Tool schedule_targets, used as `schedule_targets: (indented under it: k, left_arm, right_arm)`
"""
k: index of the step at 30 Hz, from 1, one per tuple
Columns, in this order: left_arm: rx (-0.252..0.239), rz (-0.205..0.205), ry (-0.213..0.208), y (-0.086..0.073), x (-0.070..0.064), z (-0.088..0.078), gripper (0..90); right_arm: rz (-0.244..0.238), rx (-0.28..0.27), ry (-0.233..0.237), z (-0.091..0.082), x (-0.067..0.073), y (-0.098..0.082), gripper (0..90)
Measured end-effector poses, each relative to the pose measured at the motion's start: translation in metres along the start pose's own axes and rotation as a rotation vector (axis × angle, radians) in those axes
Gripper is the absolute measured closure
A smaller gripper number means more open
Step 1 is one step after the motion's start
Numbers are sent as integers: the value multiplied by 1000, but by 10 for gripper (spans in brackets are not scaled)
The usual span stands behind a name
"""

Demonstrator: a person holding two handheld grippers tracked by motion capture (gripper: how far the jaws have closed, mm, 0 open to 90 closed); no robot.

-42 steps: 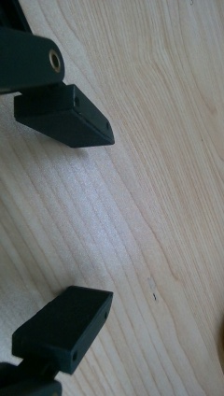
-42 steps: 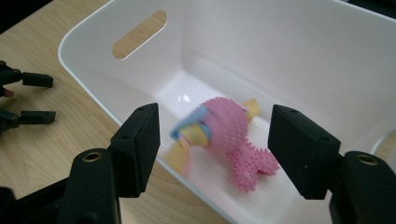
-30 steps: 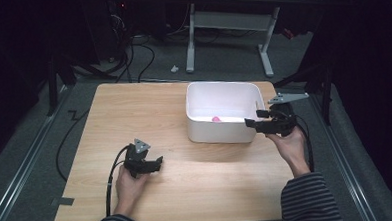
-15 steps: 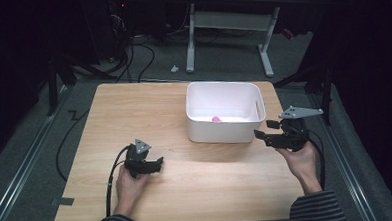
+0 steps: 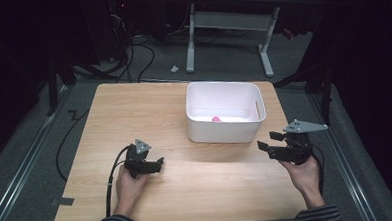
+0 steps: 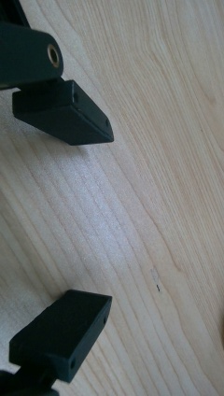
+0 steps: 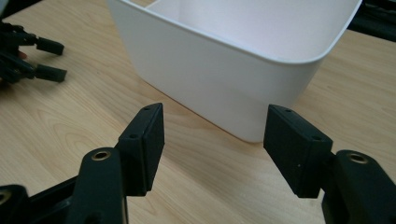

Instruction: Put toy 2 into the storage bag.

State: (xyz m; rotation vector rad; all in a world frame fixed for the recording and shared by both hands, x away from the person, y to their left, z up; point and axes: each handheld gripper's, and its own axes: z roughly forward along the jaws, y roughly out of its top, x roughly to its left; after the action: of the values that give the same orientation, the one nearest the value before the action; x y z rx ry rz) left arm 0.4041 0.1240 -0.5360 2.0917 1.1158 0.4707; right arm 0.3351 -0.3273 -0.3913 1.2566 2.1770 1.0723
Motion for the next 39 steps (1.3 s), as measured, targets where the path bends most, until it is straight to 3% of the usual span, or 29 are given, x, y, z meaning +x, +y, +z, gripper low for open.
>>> schedule_targets:
  k: [3,5,24,39]
  left_arm:
    - [0,0,0,0,0,0,175]
    - [1,1,-2,0,0,0,175]
    - [1,3,-3,0,0,0,171]
    - [0,3,-2,0,0,0,171]
  right_arm:
    - [12,6,7,5,-1,-7,388]
    - [17,13,-19,10,-1,-15,389]
    - [94,45,10,50,-3,-54,393]
    - [93,90,-34,81,-11,-78,362]
